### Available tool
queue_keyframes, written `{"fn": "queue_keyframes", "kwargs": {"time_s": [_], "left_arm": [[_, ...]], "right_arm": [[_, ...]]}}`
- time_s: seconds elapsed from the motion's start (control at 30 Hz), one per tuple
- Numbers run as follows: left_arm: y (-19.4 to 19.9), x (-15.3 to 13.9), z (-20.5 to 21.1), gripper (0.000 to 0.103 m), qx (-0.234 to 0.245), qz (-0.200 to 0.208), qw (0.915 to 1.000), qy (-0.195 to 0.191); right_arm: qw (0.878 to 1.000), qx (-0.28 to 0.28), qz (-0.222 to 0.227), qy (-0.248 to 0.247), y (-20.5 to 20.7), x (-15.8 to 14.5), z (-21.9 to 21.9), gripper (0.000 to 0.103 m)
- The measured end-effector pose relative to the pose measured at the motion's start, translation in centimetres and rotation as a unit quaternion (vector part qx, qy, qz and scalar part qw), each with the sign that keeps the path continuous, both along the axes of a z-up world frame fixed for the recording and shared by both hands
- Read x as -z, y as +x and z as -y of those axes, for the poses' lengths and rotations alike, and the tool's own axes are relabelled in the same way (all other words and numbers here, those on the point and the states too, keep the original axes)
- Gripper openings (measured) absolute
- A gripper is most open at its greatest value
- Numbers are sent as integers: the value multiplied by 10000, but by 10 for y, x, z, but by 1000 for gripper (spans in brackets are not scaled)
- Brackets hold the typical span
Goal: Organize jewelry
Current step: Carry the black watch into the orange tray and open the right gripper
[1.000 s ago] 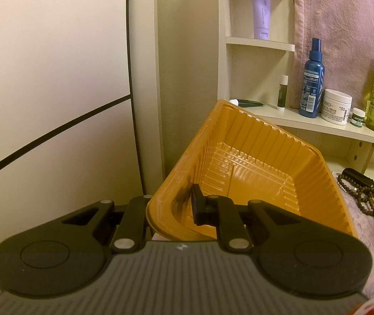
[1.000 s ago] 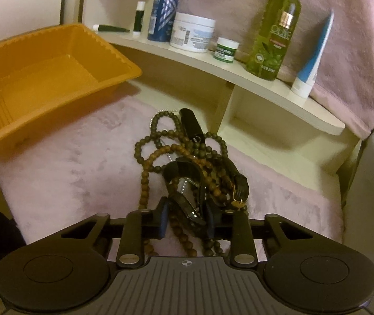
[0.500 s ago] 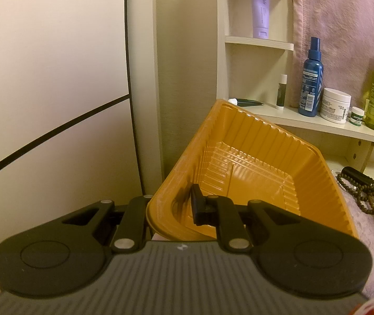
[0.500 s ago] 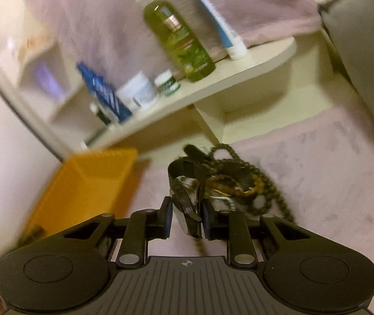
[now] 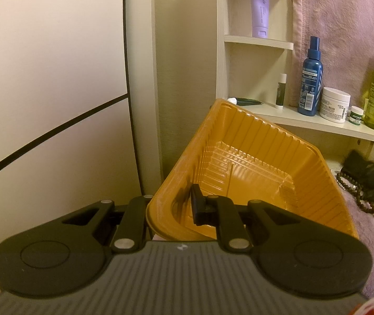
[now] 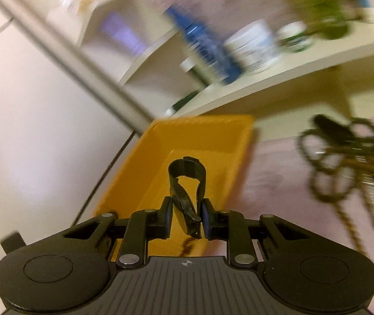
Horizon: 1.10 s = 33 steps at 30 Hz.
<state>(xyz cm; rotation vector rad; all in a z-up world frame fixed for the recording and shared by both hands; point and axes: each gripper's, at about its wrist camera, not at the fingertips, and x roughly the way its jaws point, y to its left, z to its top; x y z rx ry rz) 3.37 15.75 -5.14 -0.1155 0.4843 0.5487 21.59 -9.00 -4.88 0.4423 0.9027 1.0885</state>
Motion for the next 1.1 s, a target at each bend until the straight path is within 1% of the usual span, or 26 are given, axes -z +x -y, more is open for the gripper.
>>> {"fn": "queue_keyframes", "kwargs": {"time_s": [0.13,0.27,0.4,0.6,0.63,0.7,0.77,0.83,0.97,1.1], "left_arm": [[1,-2,0,14,9,-5,10000,0],[0,-2,0,14,12,-20,10000,0],[0,-2,-1,14,22,-44,10000,-3],[1,-2,-3,14,27,-89,10000,-26],[2,-2,-3,14,27,-91,10000,-23],[2,-3,-2,14,40,-97,9999,-2],[2,-3,-2,14,47,-99,9999,4],[2,-3,-1,14,46,-99,9999,3],[2,-3,-1,14,46,-113,9999,14],[2,-4,-1,14,54,-139,9999,29]], "right_arm": [[9967,-330,515,-532,-11,2,-35,23],[9867,-558,1058,-1100,-14,5,-64,23],[9751,-713,1442,-1525,-15,10,-83,23],[9621,-804,1797,-1885,-14,17,-99,23],[9603,-811,1855,-1920,-15,17,-99,23],[9614,-807,1818,-1901,-15,17,-97,24],[9653,-718,1780,-1771,-17,13,-91,33],[9685,-557,1815,-1609,-19,7,-82,50],[9752,-176,1790,-1286,-20,-4,-53,53],[9794,220,1602,-1207,-17,-4,-11,53]]}}
